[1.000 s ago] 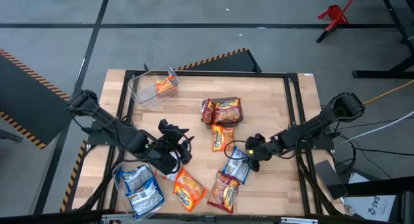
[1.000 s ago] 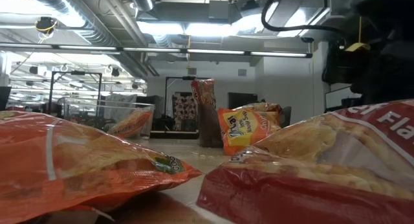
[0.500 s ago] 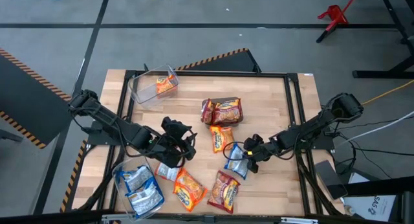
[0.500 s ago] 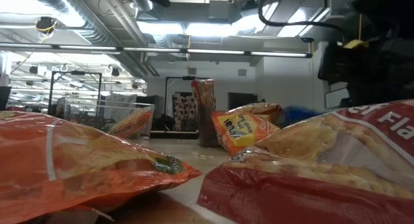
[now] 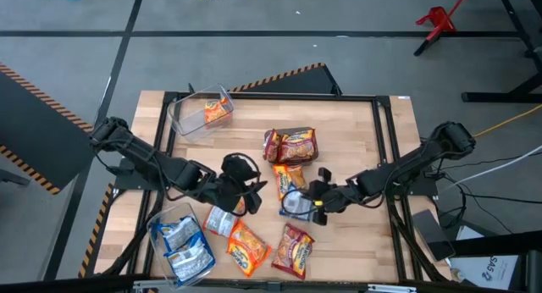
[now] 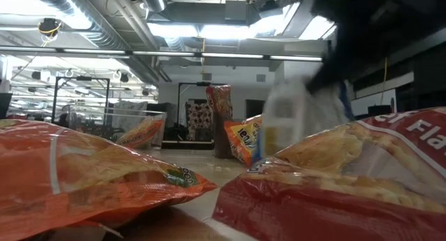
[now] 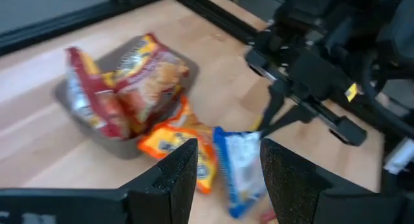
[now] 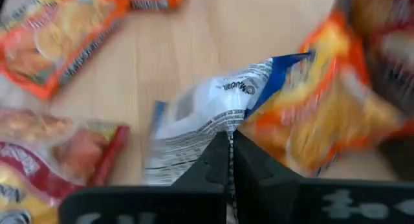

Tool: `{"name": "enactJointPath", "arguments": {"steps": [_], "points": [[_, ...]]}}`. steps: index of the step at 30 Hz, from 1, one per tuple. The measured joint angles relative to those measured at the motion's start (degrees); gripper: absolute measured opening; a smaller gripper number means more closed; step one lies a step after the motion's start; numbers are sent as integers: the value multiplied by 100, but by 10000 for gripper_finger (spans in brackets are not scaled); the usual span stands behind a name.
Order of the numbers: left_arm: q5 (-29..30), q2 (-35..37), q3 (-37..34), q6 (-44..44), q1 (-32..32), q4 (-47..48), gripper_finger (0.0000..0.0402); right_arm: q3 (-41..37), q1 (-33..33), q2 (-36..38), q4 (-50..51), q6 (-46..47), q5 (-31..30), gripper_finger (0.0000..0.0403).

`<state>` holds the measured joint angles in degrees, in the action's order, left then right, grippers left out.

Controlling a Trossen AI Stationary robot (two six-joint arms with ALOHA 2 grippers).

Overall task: Sort Maruchan noodles
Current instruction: Put the blue noodle pack into the bottom transparent bin

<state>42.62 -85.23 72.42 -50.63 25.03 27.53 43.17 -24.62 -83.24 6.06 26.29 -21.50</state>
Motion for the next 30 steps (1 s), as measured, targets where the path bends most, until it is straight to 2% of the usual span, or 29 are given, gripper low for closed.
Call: {"name": "enactJointPath", "arguments": {"steps": [8,12,15,21,30], "points": [[-804,0,0,129,-343,-683,164,1152,-51,4,912,-1599,-1007,0],[-1025,0,0,124,-493,-746,164,1577,-243,7,1092,-2593,-1899,0],[-1057,0,0,121,-508,-870,164,1779,-407,11,1280,-3118,-2585,0],[-1481,2,-2,63,-518,-1563,164,1987,-781,11,1440,-3898,-3925,0],[-1711,6,-2,-776,-666,-2134,164,2372,-1118,11,1437,-5269,-5598,0]]}}
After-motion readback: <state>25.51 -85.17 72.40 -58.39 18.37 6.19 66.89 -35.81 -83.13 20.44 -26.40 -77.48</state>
